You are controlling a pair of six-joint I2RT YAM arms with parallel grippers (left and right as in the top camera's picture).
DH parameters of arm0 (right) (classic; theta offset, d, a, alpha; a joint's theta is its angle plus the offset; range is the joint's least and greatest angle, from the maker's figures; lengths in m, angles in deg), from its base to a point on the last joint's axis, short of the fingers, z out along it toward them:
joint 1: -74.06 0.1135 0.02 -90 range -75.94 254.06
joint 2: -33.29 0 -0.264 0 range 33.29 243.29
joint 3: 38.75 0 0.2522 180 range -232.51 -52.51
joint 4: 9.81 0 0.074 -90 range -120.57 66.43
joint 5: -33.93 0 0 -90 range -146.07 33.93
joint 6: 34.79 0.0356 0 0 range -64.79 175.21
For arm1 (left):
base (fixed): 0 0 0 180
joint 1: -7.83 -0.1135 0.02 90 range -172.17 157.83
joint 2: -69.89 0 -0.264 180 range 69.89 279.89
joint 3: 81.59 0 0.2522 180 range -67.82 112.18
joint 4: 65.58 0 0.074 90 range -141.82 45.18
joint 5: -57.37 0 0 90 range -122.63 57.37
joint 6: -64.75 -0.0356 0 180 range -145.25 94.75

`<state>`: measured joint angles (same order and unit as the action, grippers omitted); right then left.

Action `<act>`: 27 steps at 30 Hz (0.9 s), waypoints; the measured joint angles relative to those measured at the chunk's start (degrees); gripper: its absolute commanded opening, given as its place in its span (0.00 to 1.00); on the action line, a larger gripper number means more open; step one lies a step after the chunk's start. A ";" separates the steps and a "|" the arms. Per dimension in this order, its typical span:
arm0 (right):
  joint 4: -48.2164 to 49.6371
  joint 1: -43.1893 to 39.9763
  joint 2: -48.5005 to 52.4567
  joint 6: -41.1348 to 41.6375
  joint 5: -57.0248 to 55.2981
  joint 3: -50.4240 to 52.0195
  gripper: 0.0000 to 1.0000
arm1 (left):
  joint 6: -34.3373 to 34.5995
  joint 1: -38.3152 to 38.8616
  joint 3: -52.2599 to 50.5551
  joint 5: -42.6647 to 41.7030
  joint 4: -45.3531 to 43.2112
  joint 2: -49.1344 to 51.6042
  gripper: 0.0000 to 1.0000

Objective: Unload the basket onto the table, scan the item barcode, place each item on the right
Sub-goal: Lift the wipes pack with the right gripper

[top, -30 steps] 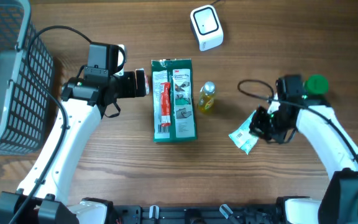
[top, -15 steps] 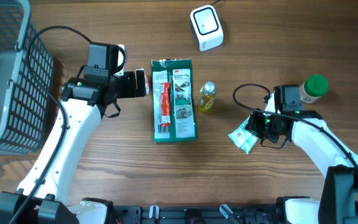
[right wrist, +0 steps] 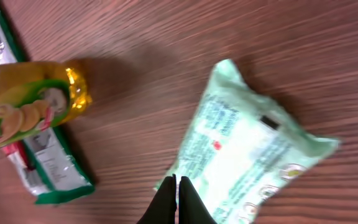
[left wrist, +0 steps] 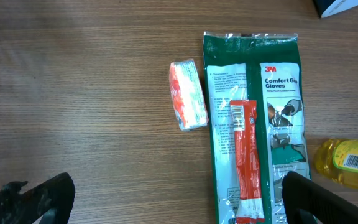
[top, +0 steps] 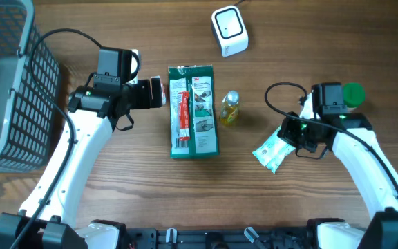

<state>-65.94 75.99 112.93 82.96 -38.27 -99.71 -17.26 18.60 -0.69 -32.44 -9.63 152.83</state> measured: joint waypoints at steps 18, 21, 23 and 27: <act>2.19 0.00 0.31 -0.66 -5.77 7.32 0.04 | 0.00 0.00 0.00 0.00 0.00 -0.02 1.00; -4.59 0.00 0.57 -1.92 -5.35 1.73 0.04 | 0.00 0.00 0.00 0.00 -0.04 -0.02 1.00; -6.71 0.00 0.57 -2.10 -6.84 -0.81 0.04 | 0.00 0.00 0.00 0.00 0.00 -0.02 1.00; -10.99 0.00 0.57 -0.50 -12.61 -1.01 0.04 | 0.00 0.00 0.00 0.00 0.00 -0.02 1.00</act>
<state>-76.93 75.99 113.50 82.46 -50.88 -100.72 -17.26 18.60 -0.69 -32.44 -9.63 152.81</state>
